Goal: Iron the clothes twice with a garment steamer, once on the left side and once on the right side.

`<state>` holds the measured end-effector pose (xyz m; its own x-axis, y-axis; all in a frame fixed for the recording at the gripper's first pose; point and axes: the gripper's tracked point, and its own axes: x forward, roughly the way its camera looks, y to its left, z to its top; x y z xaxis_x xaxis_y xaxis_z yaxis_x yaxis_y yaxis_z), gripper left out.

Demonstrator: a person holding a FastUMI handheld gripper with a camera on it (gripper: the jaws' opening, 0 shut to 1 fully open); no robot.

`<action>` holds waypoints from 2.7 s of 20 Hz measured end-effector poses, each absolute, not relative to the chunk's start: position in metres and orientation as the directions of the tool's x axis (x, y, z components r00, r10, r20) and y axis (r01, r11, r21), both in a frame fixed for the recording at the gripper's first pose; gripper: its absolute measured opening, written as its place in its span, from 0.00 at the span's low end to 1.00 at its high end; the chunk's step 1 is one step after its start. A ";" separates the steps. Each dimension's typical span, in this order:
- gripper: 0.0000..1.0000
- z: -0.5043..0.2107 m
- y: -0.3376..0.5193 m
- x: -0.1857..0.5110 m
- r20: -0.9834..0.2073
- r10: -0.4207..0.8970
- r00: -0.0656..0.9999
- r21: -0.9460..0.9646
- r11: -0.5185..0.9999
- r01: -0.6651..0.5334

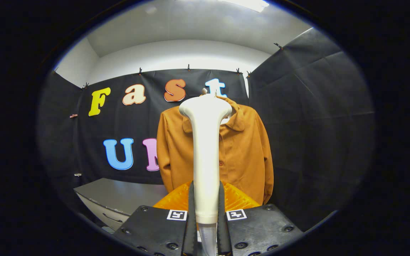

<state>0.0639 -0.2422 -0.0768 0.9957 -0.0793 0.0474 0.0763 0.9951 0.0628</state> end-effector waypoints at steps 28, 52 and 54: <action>0.26 -0.168 -0.353 0.193 -0.059 -0.135 0.989 0.056 0.989 0.138; 0.26 -0.341 -0.368 0.128 -0.388 -0.170 0.906 0.038 0.979 0.200; 0.26 -0.349 -0.369 0.122 -0.411 -0.181 0.893 0.033 0.976 0.213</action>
